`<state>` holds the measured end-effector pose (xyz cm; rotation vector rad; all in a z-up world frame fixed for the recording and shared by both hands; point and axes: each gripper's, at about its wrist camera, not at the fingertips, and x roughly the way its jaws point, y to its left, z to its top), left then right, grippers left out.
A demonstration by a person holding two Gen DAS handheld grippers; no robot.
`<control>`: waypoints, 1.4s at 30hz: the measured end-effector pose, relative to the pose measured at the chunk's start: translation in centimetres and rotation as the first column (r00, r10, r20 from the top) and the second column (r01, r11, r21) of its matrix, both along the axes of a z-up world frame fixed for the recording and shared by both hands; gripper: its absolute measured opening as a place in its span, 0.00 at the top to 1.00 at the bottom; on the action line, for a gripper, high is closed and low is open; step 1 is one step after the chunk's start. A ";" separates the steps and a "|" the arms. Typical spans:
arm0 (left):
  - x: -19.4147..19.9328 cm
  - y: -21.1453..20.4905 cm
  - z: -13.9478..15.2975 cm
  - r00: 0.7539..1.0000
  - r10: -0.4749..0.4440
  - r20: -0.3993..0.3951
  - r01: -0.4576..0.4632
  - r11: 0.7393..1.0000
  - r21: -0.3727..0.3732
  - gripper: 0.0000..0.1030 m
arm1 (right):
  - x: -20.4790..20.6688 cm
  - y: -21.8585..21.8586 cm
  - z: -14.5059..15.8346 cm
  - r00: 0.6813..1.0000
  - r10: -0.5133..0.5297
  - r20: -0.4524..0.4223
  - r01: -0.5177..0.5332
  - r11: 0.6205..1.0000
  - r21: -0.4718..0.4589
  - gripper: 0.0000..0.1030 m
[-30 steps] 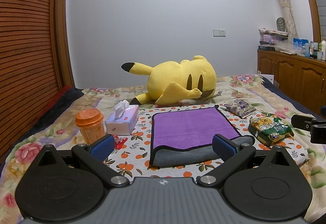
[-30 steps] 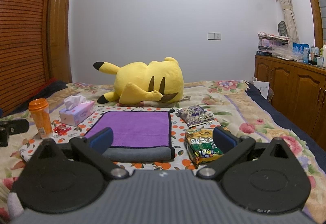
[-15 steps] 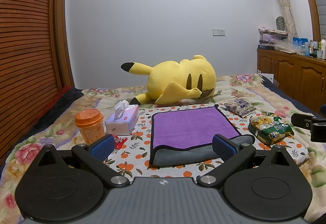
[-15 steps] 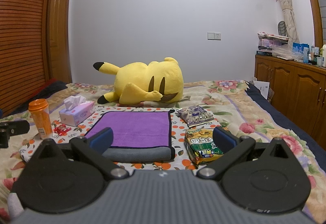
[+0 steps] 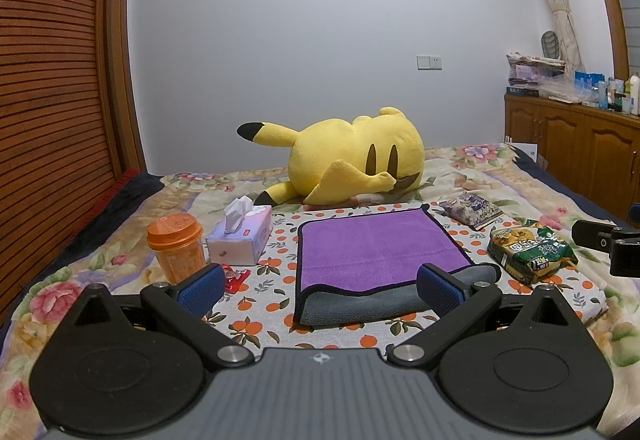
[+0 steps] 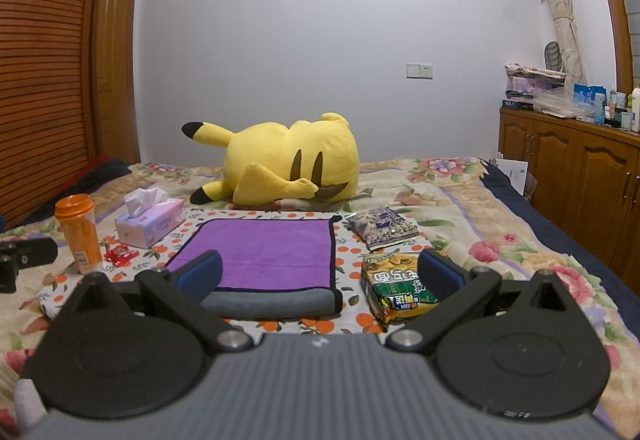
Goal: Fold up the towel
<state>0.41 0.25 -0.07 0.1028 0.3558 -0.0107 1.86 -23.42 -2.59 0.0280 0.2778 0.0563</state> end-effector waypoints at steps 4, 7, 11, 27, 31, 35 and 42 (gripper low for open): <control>0.0 -0.1 0.0 1.000 0.000 0.000 0.000 1.000 0.000 0.00 | 0.0 0.0 0.0 1.000 0.000 0.000 0.000 1.000 0.001 0.00; 0.0 -0.1 0.0 1.000 0.001 0.000 -0.001 1.000 0.001 0.00 | 0.0 0.0 0.0 1.000 0.000 0.000 0.000 1.000 0.001 0.00; 0.0 -0.1 -0.1 1.000 0.000 -0.003 0.000 1.000 0.003 0.00 | 0.1 -0.1 0.0 1.000 -0.002 0.000 0.002 1.000 0.004 0.00; 1.5 -0.6 -1.0 0.996 -0.008 -0.087 0.011 1.000 0.027 0.00 | 1.6 -0.1 -0.4 0.999 -0.016 -0.028 0.017 1.000 0.023 0.00; 2.4 -0.8 -1.2 0.994 -0.015 -0.112 0.019 0.999 0.034 0.00 | 2.4 0.2 -0.5 0.999 -0.010 -0.034 0.011 1.000 0.022 0.00; 3.3 -1.0 -1.3 0.992 -0.013 -0.123 0.019 0.999 0.048 0.00 | 3.1 0.2 -0.7 0.999 0.001 -0.044 0.000 1.000 0.021 0.00; 5.4 -0.7 -1.4 0.989 -0.004 -0.145 0.012 0.998 0.054 0.00 | 4.9 0.4 -0.9 0.998 0.018 -0.067 -0.017 1.000 0.019 0.00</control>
